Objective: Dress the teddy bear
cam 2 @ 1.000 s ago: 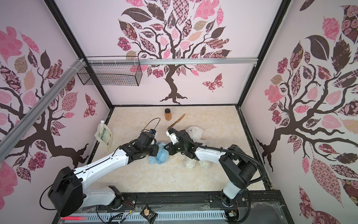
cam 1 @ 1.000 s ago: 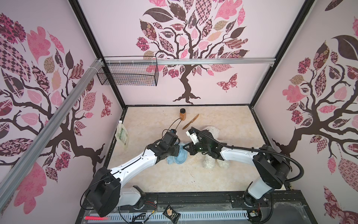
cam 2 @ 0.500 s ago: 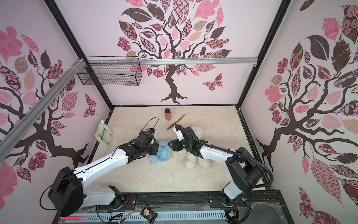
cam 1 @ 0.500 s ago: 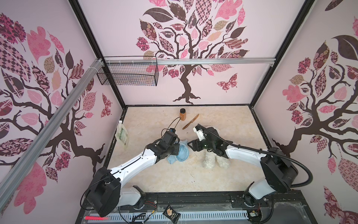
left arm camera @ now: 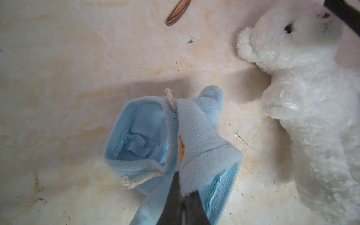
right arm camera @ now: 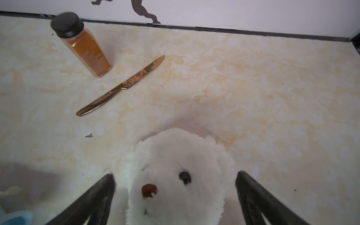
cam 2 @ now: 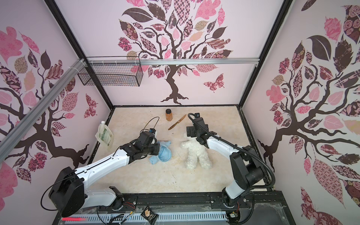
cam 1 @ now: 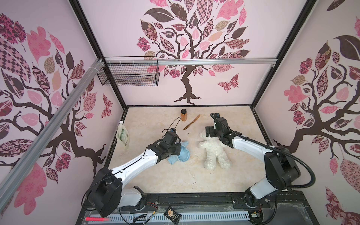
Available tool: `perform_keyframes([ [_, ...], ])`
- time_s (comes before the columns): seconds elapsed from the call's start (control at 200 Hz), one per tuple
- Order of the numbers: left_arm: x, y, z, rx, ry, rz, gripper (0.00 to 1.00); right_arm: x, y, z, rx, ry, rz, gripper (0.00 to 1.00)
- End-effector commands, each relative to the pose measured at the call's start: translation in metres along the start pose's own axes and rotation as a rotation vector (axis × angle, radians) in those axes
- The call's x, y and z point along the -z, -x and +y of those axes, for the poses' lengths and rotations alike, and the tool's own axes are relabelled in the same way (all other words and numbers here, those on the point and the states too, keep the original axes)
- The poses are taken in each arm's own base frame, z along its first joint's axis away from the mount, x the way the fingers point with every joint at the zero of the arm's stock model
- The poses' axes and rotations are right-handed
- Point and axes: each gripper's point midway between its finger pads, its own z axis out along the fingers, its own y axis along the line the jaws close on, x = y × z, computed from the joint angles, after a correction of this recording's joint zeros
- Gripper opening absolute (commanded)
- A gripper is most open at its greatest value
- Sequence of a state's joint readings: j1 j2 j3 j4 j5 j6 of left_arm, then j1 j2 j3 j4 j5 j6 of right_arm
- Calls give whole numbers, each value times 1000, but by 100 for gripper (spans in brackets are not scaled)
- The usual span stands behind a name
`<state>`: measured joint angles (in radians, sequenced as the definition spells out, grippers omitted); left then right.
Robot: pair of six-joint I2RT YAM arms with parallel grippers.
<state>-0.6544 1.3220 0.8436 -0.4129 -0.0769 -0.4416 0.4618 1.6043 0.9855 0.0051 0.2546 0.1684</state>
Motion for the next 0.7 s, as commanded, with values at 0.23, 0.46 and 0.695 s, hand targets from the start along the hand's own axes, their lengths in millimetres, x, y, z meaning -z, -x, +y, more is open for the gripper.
perform_keyframes([
  [0.23,8,15,-10,16,-50,-46,0,-41,-51,5,18,-15,195,100],
  [0.46,13,19,-8,34,-46,-58,0,-47,-63,13,-8,46,220,71],
  [0.695,23,34,4,131,-135,-25,0,37,-38,63,-92,464,58,41],
])
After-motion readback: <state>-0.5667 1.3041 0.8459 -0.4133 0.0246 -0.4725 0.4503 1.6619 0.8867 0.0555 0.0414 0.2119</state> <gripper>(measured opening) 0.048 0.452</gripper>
